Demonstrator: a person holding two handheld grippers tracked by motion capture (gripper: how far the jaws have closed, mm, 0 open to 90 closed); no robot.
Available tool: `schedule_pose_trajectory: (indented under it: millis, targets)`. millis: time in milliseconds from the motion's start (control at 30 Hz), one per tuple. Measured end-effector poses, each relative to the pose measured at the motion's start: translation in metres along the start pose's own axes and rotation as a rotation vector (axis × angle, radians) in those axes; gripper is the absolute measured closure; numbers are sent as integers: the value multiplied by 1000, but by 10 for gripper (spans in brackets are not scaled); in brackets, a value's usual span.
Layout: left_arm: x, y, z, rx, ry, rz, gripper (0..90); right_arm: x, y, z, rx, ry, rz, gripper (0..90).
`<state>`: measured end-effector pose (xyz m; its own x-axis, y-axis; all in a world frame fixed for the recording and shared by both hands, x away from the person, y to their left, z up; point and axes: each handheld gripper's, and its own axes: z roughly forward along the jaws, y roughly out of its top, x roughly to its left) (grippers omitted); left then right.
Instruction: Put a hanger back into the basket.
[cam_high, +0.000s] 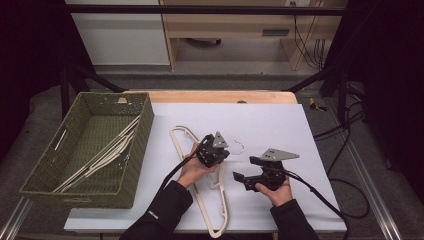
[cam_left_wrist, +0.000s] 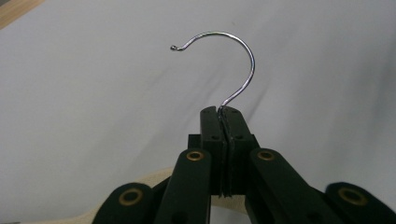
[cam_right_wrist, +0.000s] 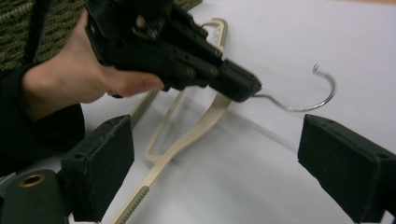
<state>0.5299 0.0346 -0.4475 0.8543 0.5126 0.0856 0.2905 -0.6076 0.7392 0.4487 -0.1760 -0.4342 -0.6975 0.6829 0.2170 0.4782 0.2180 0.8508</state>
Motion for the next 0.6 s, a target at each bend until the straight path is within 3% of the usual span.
schedule_pose_trajectory:
  millis: [233, 600]
  targets:
    - [0, 0, -10, -26, 13, 11, 888, -1, -8, 24, 46, 20, 58, 157]
    - [-1, 2, -21, -55, 27, 17, 888, 6, -6, 48, 78, 37, 62, 226]
